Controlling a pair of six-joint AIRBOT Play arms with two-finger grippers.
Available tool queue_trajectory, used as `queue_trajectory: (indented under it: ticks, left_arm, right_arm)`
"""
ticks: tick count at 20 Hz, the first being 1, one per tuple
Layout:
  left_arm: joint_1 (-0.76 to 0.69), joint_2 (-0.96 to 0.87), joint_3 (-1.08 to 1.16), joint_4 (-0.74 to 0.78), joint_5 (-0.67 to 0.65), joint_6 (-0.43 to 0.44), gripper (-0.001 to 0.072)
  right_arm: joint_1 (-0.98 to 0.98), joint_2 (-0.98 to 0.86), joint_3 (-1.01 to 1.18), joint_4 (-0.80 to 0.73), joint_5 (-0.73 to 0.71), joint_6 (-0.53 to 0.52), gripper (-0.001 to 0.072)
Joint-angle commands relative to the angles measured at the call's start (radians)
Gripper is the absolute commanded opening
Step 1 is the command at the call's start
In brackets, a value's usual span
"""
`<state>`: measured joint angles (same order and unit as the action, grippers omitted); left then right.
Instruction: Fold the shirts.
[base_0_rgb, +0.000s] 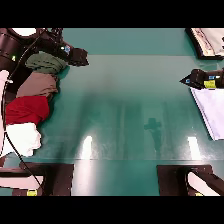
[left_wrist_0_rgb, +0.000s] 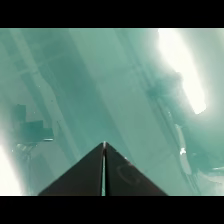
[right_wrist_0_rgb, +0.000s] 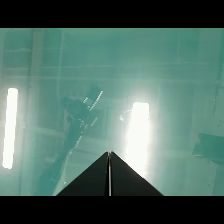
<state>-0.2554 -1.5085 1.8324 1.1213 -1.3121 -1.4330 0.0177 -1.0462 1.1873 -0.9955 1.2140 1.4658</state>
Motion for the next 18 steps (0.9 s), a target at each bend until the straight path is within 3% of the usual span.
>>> queue_trajectory:
  ticks: [1, 5, 6, 7, 8, 11, 18]
  left_arm:
    - [0.000, 0.000, 0.000, 0.000, 0.001, 0.000, 0.0027]
    - [0.000, 0.000, 0.000, -0.008, 0.045, -0.001, 0.0027]
    - [0.000, 0.000, 0.000, 0.023, 0.078, 0.014, 0.0106]
    - [0.002, 0.000, 0.000, 0.082, 0.118, 0.019, 0.0459]
    - [0.002, -0.003, 0.000, 0.190, 0.172, -0.019, 0.0685]
    - [0.042, -0.039, 0.000, 0.531, 0.281, -0.169, 0.0662]
    - [0.296, -0.286, 0.000, 0.543, 0.404, -0.187, 0.0662]
  right_arm:
    - [0.001, 0.000, 0.001, 0.000, 0.000, 0.000, 0.0015]
    - [0.001, 0.000, 0.001, -0.001, -0.001, 0.000, 0.0015]
    - [0.001, 0.000, 0.001, -0.001, -0.002, 0.000, 0.0015]
    - [0.001, 0.000, 0.001, 0.000, -0.001, 0.000, 0.0016]
    - [0.001, 0.000, 0.001, 0.000, -0.002, 0.000, 0.0016]
    - [0.001, 0.000, 0.001, 0.000, 0.002, 0.000, 0.0015]
    - [0.001, 0.000, 0.001, 0.001, 0.006, 0.000, 0.0016]
